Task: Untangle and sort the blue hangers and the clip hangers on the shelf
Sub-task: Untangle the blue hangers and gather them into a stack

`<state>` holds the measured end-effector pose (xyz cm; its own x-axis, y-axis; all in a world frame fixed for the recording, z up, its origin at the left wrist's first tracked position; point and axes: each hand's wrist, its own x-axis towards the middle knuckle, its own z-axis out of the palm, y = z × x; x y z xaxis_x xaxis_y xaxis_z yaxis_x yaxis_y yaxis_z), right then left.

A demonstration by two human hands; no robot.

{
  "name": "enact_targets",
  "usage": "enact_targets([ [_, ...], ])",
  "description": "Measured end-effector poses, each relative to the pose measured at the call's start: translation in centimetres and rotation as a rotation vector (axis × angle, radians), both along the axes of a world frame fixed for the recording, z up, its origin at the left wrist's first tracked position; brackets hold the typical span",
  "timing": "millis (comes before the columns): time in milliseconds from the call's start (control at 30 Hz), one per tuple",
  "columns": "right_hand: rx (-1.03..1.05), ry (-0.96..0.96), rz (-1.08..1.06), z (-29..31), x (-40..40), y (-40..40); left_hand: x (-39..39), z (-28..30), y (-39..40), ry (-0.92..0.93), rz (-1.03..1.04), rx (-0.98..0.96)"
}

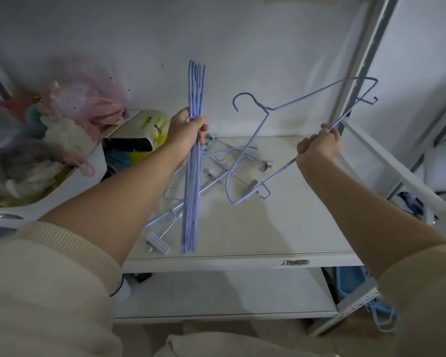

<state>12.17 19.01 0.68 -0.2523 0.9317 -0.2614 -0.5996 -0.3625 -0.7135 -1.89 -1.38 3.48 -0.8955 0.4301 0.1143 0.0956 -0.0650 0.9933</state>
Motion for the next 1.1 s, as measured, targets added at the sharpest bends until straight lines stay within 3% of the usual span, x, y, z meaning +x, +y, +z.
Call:
enact_targets([
  [333,-0.171,0.223,0.268,-0.5,0.4,1.3,0.7,0.6,1.6,-0.014,-0.013,-0.041],
  [467,-0.231,0.291,0.354,-0.9,-0.7,0.2,1.9,0.6,3.2,-0.106,-0.092,-0.01],
  [733,-0.306,0.095,0.389,-2.4,-3.1,-2.2,2.9,0.2,4.0,-0.267,-0.185,0.068],
  [833,-0.27,-0.021,0.379,-2.4,-3.5,-2.7,3.0,0.3,3.9,-0.262,-0.18,0.066],
  [933,-0.155,-0.269,0.393,-1.7,-3.5,-3.4,2.6,0.7,3.6,-0.246,-0.191,0.058],
  [1033,0.237,-0.808,0.316,-0.9,-4.0,-3.4,2.5,0.8,3.3,-0.223,-0.223,0.02],
  [1100,0.563,-1.041,0.281,0.1,-4.1,-3.5,2.3,0.7,2.9,-0.212,-0.228,0.016],
])
